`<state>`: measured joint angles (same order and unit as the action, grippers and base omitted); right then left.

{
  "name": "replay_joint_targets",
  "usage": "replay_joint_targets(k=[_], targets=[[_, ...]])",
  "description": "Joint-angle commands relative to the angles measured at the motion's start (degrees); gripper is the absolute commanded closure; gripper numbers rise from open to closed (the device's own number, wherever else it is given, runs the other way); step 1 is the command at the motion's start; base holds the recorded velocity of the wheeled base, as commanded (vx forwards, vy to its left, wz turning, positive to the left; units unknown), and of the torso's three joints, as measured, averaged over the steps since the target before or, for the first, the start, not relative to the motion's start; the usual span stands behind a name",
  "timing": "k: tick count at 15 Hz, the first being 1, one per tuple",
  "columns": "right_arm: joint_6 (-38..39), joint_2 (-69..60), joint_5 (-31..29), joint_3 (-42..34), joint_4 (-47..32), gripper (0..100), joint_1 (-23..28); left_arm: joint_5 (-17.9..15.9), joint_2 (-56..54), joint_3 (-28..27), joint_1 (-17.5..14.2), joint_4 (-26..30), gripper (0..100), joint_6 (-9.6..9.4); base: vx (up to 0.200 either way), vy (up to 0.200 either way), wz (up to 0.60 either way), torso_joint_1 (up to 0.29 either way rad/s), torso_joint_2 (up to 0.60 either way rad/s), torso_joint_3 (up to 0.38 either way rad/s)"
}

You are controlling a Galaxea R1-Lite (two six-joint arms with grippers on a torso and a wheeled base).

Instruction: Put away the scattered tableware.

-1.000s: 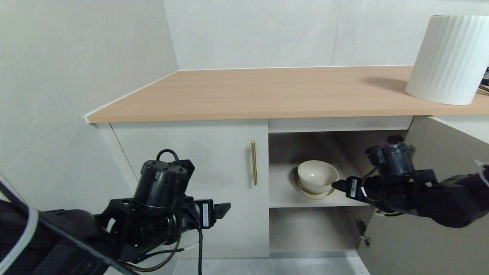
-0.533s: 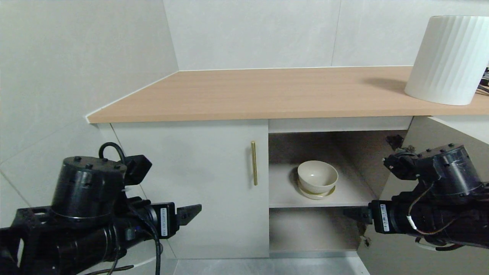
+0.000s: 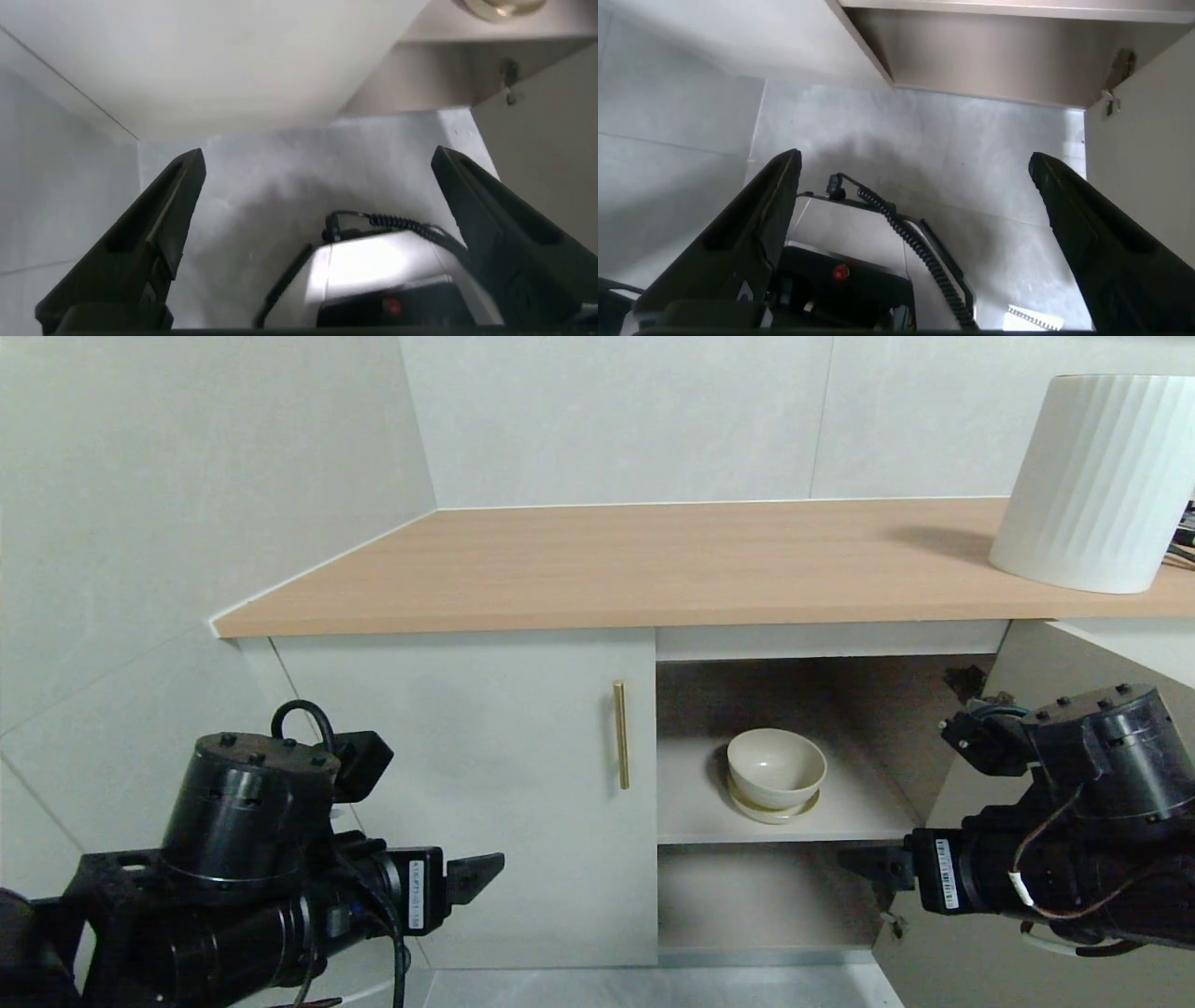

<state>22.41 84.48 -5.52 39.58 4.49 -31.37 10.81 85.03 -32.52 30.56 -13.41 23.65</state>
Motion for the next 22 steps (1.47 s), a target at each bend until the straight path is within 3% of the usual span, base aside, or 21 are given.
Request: replay_joint_targets(k=[1, 13, 22], targets=[[0.01, 0.42, -0.01, -0.03, 0.08, 0, -0.1, 0.0, 1.54, 0.0, 0.82, -0.04, 0, 0.34, -0.2, 0.0, 0.0, -0.002, 0.0, 0.002], [0.09, 2.0, 0.34, -0.21, 0.17, 0, -0.1, 0.0, 1.46, -0.08, 0.82, 0.05, 0, 0.34, -0.2, 0.0, 0.0, 0.005, 0.0, 0.002], [-0.08, 1.48, 0.34, -0.47, -0.18, 0, -0.1, 0.0, 1.37, 0.0, 0.82, -0.04, 0, 0.26, 0.0, 0.0, 0.0, 0.0, 0.0, 0.0]])
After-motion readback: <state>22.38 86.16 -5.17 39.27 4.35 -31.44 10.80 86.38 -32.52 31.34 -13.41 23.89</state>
